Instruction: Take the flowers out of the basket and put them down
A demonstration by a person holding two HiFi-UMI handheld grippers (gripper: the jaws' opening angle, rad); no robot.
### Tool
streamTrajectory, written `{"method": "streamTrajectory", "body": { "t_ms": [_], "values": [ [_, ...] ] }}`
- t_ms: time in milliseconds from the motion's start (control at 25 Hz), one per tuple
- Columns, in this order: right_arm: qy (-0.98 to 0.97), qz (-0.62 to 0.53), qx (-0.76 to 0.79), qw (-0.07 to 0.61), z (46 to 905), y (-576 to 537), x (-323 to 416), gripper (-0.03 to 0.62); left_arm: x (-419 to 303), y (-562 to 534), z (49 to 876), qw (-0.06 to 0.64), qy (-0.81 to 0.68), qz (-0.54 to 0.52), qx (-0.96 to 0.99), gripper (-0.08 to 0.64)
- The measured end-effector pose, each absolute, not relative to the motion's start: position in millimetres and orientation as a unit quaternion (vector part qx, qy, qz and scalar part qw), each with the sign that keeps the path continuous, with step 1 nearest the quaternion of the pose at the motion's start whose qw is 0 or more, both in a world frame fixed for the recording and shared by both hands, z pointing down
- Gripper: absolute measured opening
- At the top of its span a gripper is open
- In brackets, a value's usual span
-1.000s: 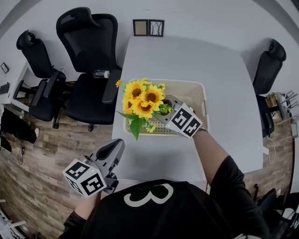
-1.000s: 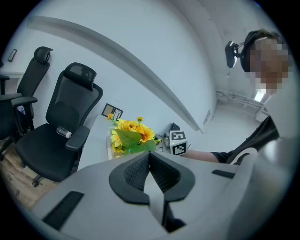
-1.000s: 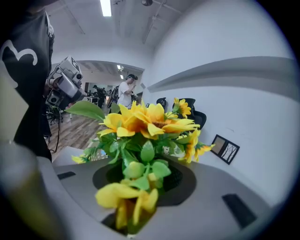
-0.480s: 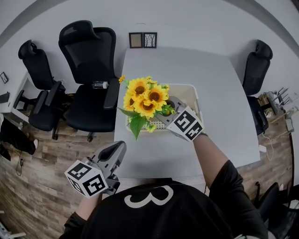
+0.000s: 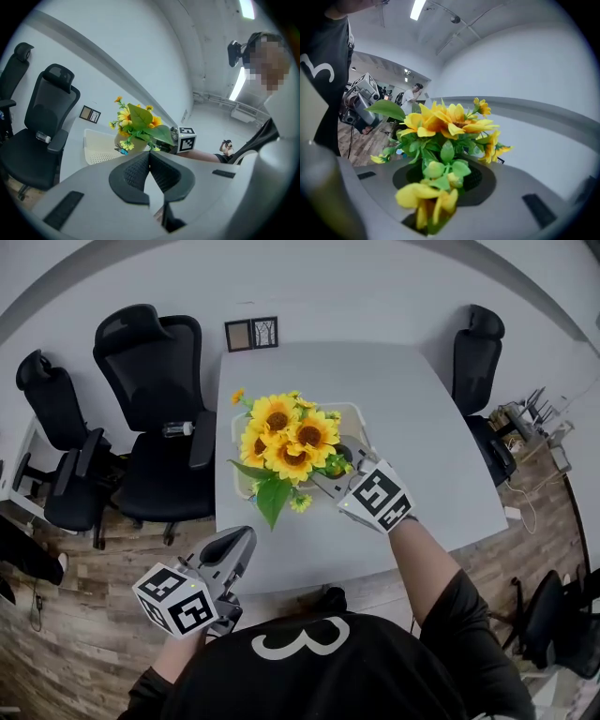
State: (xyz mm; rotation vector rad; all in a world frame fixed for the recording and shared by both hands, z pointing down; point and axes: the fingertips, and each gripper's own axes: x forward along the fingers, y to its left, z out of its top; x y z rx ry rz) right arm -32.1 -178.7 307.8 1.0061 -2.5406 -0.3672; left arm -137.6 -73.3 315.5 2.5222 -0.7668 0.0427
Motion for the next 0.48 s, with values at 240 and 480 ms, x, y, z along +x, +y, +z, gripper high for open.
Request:
{"method": "streamTrajectory", "body": {
  "t_ms": [240,480],
  "values": [
    [-0.883,-0.155,0.402,0.188,282,-164,-30,0.133,-142,-78,312,0.246,-0.234,0.024,0.940,0.012],
    [-0.851,-0.156,0.464,0.190,279,-160,-23,0.133,-162,-92,321,0.244,-0.193,0.029,0.950,0.012]
  ]
}}
